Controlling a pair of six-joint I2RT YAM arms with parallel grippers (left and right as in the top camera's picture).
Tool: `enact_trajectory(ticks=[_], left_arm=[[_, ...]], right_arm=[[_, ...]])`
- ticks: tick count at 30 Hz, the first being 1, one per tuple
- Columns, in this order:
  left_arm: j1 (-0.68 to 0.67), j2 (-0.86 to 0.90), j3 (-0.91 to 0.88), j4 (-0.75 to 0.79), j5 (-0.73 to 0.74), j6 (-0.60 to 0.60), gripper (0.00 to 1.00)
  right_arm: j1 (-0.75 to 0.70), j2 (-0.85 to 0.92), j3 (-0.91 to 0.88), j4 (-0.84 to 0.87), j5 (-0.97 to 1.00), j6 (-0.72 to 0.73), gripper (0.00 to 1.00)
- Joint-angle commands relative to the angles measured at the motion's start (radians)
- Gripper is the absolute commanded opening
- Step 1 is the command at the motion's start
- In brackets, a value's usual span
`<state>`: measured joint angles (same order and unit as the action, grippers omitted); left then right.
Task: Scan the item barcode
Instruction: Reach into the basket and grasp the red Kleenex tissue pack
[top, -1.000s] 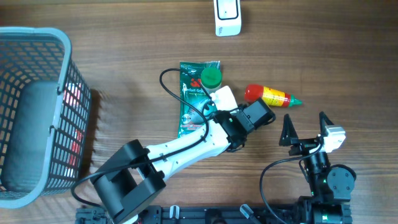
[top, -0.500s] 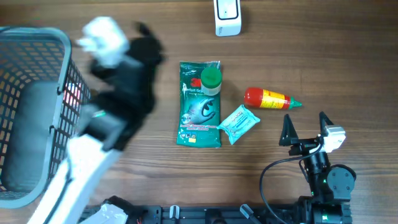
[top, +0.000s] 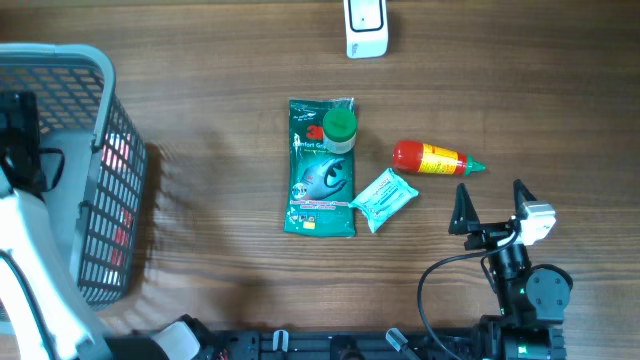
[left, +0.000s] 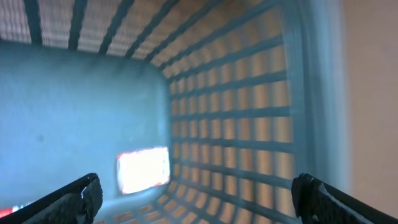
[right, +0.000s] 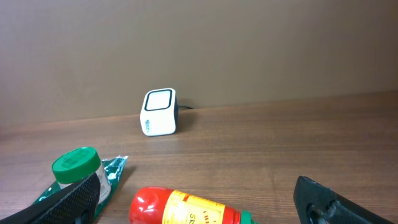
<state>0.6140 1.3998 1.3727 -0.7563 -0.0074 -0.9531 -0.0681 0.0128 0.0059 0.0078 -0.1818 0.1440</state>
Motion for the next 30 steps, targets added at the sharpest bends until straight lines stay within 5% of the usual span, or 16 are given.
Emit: enact_trajectory(ticks=[1, 16, 18, 21, 22, 24, 26, 30], left_arm=[[0.034, 0.142, 0.001, -0.023, 0.19, -0.026, 1.0], [-0.045, 0.506, 0.0, -0.02, 0.185, -0.023, 0.98], [-0.069, 0.519, 0.0, -0.024, 0.151, -0.023, 0.83], [-0.073, 0.519, -0.002, -0.063, 0.099, -0.02, 0.31], [-0.073, 0.519, -0.002, -0.084, 0.077, -0.02, 0.28], [-0.073, 0.519, -0.013, -0.117, 0.012, -0.02, 0.38], [-0.073, 0.519, -0.032, -0.123, -0.034, -0.02, 0.68], [-0.073, 0.521, -0.047, -0.077, -0.035, -0.02, 0.71]], right_arm=[[-0.001, -0.008, 0.0, 0.005, 0.002, -0.011, 1.0], [-0.001, -0.008, 0.0, 0.005, 0.002, -0.011, 1.0], [-0.001, -0.008, 0.0, 0.005, 0.002, -0.011, 1.0], [-0.001, -0.008, 0.0, 0.005, 0.002, -0.011, 1.0], [-0.001, -0.008, 0.0, 0.005, 0.002, -0.011, 1.0], [-0.001, -0.008, 0.0, 0.005, 0.002, -0.011, 1.0], [-0.001, -0.008, 0.0, 0.005, 0.002, -0.011, 1.0], [-0.001, -0.008, 0.0, 0.005, 0.002, -0.011, 1.0]])
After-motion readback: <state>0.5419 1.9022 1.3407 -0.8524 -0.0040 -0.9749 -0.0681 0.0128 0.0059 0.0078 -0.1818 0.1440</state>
